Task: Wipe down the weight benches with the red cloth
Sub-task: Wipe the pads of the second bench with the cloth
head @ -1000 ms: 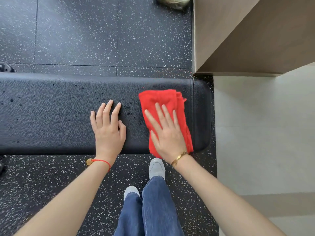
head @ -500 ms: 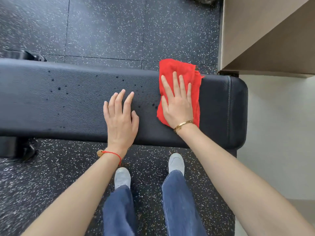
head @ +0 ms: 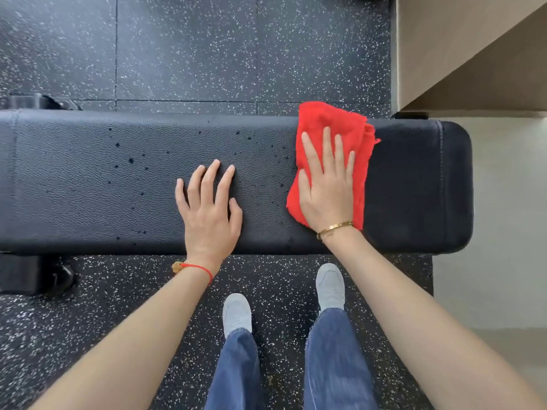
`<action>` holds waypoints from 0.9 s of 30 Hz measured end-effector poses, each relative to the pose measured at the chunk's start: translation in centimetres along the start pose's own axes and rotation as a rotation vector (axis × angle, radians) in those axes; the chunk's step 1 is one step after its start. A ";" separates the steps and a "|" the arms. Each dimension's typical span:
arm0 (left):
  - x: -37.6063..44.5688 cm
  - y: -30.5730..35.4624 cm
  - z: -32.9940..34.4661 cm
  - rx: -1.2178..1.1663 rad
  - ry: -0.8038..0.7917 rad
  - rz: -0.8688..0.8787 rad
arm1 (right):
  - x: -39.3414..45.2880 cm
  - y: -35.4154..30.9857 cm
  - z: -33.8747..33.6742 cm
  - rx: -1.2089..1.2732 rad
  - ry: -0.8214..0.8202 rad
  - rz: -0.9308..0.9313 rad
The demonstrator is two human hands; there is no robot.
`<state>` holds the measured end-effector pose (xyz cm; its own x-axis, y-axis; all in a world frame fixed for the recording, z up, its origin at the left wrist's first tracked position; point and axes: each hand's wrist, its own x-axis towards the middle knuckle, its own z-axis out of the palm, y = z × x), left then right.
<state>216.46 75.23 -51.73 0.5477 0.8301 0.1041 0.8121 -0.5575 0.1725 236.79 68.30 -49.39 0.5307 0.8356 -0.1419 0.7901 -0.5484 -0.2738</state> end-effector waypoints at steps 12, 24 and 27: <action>0.0 -0.3 0.1 -0.072 0.043 -0.022 | -4.5 0.4 0.7 0.003 -0.036 -0.082; 0.0 -0.1 0.1 -0.092 0.056 -0.061 | -4.1 -3.9 2.0 -0.038 -0.077 -0.297; 0.0 -0.1 0.1 -0.094 0.067 -0.053 | -5.5 -0.1 1.0 -0.077 -0.092 -0.346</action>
<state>216.38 75.32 -51.84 0.4874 0.8589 0.1573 0.8153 -0.5122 0.2703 233.48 63.79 -49.49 0.2010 0.9697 -0.1388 0.9407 -0.2306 -0.2487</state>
